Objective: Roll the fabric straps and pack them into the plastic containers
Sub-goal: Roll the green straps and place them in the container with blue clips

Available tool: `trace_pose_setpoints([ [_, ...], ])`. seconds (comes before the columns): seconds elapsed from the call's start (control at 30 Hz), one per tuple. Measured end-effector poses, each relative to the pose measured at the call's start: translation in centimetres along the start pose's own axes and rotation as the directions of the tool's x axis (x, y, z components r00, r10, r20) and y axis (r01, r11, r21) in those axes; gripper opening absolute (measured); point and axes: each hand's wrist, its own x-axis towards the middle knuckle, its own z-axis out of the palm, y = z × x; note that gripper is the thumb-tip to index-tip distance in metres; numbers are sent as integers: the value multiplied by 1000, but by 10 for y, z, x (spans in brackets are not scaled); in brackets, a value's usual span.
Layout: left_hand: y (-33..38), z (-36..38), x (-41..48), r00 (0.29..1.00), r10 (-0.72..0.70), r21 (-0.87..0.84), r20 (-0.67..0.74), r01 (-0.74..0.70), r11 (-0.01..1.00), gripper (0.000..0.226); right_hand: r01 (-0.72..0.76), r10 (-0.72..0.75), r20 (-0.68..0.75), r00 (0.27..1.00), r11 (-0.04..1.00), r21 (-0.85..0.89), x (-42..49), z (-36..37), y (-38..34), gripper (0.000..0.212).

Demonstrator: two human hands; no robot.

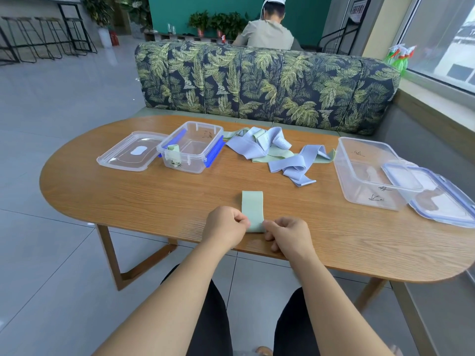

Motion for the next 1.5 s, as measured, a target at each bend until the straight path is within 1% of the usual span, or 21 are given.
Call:
trace_pose_setpoints([
  [0.17, 3, -1, 5, 1000, -7, 25, -3, 7, 1000, 14, -49, 50, 12, 999, 995, -92, 8, 3, -4, 26],
  [0.33, 4, 3, 6, 999, 39, -3, -22, -39, 999, 20, -70, 74, 27, 997, 990, -123, 19, 2, -7, 29],
  [0.47, 3, 4, 5, 998, 59, 56, -8, -59, 997, 19, -75, 80, 36, 996, 989, -131, 24, 3, -9, 31],
  [0.57, 3, 1, 9, 998, 65, 75, 12, -65, 995, 19, -64, 66, 12, 998, 988, -142, 24, 4, -8, 33],
  [0.63, 5, -1, 12, 998, 57, 80, 28, -59, 995, 20, -16, 14, -20, 1000, 995, -100, 24, 6, -6, 26],
  [0.7, 5, -3, 16, 998, 48, 74, 41, -51, 996, 20, 44, -48, -51, 998, 996, -77, 23, 9, -3, 14],
  [0.73, 6, -4, 18, 998, 43, 72, 46, -47, 996, 20, 68, -73, -56, 996, 994, -87, 22, 10, -2, 10],
  [0.8, 7, -5, 21, 998, 41, 67, 49, -44, 997, 19, 87, -93, -48, 995, 989, -116, 24, 13, -1, 8],
  [0.93, 6, -5, 27, 998, 46, 46, 51, -48, 998, 15, 55, -60, -42, 997, 990, -127, 30, 13, -5, 14],
  [1.07, -1, -2, 30, 999, 49, 5, 8, -49, 999, 28, 11, -14, -22, 1000, 990, -144, 37, 11, -9, 20],
  [1.2, -6, 3, 30, 998, 36, -49, -55, -39, 998, 19, -26, 22, -29, 999, 988, -154, 44, 13, -13, 26],
  [1.3, -6, 4, 32, 996, 34, -29, -81, -37, 999, 12, -46, 39, -50, 998, 987, -155, 49, 13, -16, 29],
  [1.4, -4, 3, 34, 996, 34, 3, -83, -33, 999, 7, -54, 45, -65, 997, 987, -150, 51, 14, -17, 32],
  [1.5, -2, 1, 38, 998, 15, 23, -58, -14, 1000, 11, -44, 38, -68, 997, 994, -97, 49, 13, -15, 34],
])
